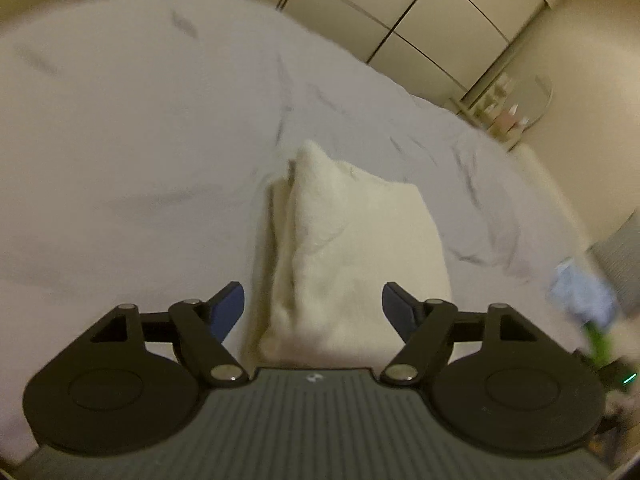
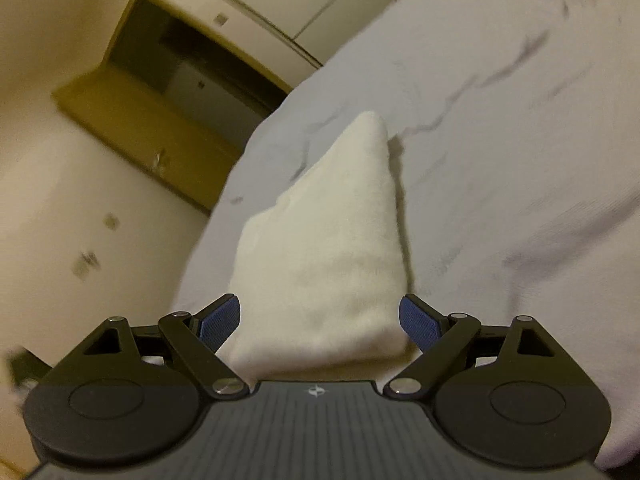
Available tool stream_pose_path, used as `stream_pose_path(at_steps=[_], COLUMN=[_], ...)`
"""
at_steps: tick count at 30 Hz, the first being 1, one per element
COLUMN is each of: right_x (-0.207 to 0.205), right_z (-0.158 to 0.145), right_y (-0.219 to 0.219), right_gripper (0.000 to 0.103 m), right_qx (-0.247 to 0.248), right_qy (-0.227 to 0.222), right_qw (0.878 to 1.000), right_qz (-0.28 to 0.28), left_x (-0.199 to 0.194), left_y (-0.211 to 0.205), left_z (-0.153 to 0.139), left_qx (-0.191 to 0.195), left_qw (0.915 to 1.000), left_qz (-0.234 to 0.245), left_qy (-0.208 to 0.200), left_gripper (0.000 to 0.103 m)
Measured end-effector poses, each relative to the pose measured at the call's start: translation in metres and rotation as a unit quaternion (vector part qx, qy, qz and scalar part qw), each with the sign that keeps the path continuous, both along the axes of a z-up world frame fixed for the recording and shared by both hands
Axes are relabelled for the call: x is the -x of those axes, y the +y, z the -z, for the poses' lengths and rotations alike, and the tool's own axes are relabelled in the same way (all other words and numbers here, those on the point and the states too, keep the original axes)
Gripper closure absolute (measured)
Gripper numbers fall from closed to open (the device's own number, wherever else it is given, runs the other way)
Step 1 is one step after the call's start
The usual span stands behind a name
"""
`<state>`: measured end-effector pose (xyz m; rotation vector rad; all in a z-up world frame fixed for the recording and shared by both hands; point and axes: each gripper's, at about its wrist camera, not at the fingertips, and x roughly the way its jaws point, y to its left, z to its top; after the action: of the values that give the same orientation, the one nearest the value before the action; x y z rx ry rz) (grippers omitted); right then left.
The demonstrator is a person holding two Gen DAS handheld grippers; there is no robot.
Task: Fold clothes
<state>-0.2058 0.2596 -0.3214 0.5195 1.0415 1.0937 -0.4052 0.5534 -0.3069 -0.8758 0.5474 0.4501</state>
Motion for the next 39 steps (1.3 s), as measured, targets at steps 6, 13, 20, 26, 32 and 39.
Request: stream_pose_path(at_steps=[6, 13, 20, 26, 32, 39], right_x=[-0.027, -0.051, -0.084, -0.073, -0.052, -0.020], right_z=[0.022, 0.043, 0.061, 0.024, -0.056, -0.122], right_y=[0.030, 0.061, 0.105, 0.117, 0.157, 0.301], right_gripper=[0.014, 0.032, 0.039, 0.055, 0.057, 0.057], right_qx=[0.039, 0.033, 0.014, 0.063, 0.043, -0.010], right_qy=[0.018, 0.025, 0.064, 0.029, 0.009, 0.021], right_qw=[0.999, 0.999, 0.997, 0.996, 0.997, 0.994], right_qz=[0.010, -0.016, -0.050, -0.052, -0.063, -0.108], left_x=[-0.030, -0.073, -0.117, -0.115, -0.072, -0.005], left_y=[0.052, 0.081, 0.096, 0.108, 0.176, 0.285], left_z=[0.051, 0.082, 0.092, 0.053, -0.025, -0.109], left_qx=[0.081, 0.129, 0.139, 0.113, 0.094, 0.064], left_qw=[0.9959, 0.9845, 0.9754, 0.9810, 0.9877, 0.9951], left_qz=[0.033, 0.099, 0.154, 0.151, 0.112, 0.058], left_qy=[-0.020, -0.065, -0.076, -0.046, -0.055, -0.047], left_gripper=[0.033, 0.033, 0.050, 0.063, 0.063, 0.063])
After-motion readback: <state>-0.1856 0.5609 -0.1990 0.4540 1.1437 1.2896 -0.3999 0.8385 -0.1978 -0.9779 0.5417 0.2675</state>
